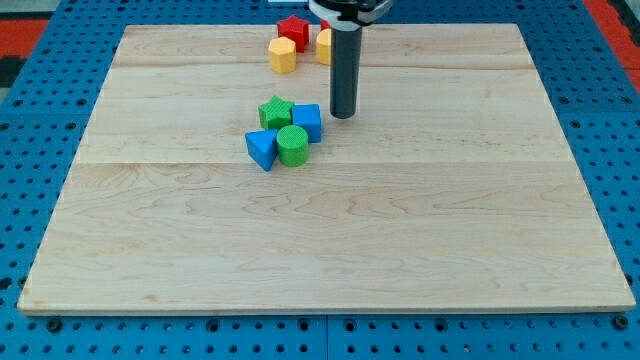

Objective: Move blue cube to the top of green star

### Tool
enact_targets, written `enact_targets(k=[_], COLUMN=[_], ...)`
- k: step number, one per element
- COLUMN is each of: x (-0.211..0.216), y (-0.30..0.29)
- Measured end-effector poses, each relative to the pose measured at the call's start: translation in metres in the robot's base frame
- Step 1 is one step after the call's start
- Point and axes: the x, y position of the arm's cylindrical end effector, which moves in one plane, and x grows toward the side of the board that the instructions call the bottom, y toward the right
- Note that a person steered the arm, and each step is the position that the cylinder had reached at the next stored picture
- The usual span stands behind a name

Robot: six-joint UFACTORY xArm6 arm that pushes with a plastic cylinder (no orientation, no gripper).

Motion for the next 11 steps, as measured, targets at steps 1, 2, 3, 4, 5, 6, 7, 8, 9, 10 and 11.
enact_targets(k=[1, 2, 3, 4, 5, 6, 7, 8, 9, 10, 11], x=[0.000, 0.000, -0.005, 0.007, 0.008, 0.046, 0.054, 0.025, -0.014, -0.053, -0.052], y=[0.002, 0.003, 0.006, 0.018, 0.031, 0.051, 0.005, -0.042, -0.047, -0.077, -0.093])
